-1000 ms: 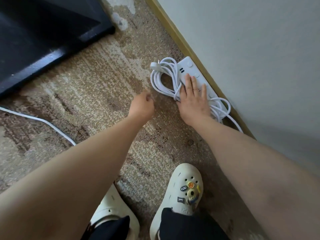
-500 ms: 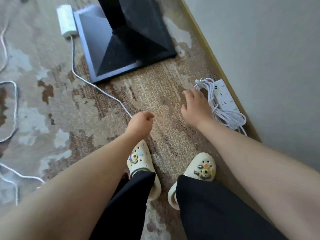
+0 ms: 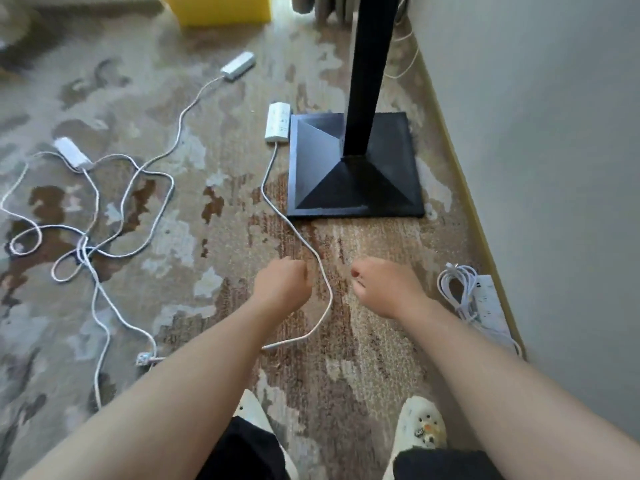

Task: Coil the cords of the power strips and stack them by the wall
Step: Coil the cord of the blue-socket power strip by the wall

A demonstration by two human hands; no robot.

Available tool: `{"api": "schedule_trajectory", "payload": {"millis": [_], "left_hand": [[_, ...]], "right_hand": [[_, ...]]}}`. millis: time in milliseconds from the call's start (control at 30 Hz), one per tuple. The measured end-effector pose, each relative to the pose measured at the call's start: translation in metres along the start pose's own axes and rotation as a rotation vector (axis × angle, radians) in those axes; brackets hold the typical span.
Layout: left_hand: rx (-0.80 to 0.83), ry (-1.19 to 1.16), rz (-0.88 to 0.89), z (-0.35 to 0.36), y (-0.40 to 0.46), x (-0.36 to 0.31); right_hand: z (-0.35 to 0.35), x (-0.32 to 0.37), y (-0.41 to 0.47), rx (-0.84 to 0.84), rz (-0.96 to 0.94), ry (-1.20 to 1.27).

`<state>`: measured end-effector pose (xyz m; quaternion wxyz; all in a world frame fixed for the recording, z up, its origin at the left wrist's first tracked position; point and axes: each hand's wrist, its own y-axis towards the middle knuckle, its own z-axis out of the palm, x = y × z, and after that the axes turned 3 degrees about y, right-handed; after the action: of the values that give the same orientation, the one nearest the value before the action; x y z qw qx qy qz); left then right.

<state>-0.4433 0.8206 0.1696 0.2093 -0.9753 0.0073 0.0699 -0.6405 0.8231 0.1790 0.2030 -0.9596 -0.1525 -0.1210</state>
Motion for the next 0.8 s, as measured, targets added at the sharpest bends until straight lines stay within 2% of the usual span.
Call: {"api": "schedule_trajectory", "payload": {"millis": [100, 267, 533, 667, 800], "left_hand": [[-0.03, -0.028, -0.024, -0.016, 0.017, 0.027], [-0.089, -0.098, -0.089, -0.069, 0.018, 0.047], [-0.02, -0.16, -0.217, -0.203, -0.059, 0.105], [-0.076, -0.159, -0.197, -0.278, -0.095, 0.161], [-0.121, -0.143, -0.217, -0.33, -0.112, 0.216]], "right_hand": [[-0.009, 0.016, 0.028, 0.023, 0.005, 0.004], [-0.065, 0.064, 0.061, 0.044, -0.056, -0.031], [-0.183, 0.183, 0.036, 0.171, -0.045, -0.054], [-0.234, 0.243, 0.023, 0.165, -0.018, -0.042], [-0.254, 0.294, 0.022, 0.182, -0.008, -0.018]]}}
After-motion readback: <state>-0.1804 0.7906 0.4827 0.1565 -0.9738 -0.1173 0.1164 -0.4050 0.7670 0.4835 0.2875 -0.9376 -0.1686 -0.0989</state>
